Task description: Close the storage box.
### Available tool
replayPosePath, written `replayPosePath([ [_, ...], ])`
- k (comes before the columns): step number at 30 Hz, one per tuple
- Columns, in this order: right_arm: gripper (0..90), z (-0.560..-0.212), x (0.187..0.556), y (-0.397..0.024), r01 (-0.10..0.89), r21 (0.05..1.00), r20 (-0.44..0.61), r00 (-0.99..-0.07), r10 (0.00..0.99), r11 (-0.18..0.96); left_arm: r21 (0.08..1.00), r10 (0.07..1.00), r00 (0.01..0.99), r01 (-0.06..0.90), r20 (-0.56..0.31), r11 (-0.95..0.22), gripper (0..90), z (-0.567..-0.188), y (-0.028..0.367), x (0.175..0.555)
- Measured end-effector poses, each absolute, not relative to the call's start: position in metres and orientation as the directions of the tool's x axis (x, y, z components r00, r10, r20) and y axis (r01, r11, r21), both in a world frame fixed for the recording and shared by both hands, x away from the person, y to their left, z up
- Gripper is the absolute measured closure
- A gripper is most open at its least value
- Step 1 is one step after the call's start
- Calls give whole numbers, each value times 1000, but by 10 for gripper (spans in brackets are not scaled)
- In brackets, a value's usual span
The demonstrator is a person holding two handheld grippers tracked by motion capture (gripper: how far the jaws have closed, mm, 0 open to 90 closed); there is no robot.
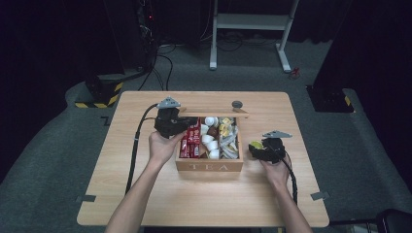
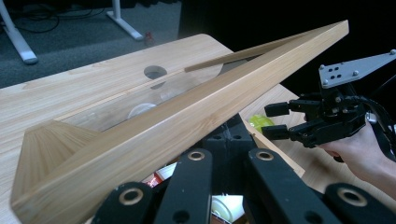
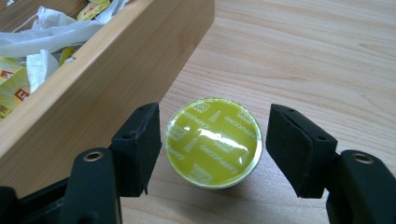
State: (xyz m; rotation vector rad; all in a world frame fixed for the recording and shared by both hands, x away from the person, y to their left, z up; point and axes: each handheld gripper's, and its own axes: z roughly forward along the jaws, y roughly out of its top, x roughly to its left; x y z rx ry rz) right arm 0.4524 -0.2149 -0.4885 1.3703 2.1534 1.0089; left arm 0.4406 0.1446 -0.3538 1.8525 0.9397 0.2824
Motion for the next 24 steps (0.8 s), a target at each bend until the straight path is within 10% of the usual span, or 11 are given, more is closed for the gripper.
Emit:
replayPosePath([
  [24,381,-470,432,-232,542,812,73,-464,883,218,857,708,673,477,-213,-196,900,-356,145,439],
])
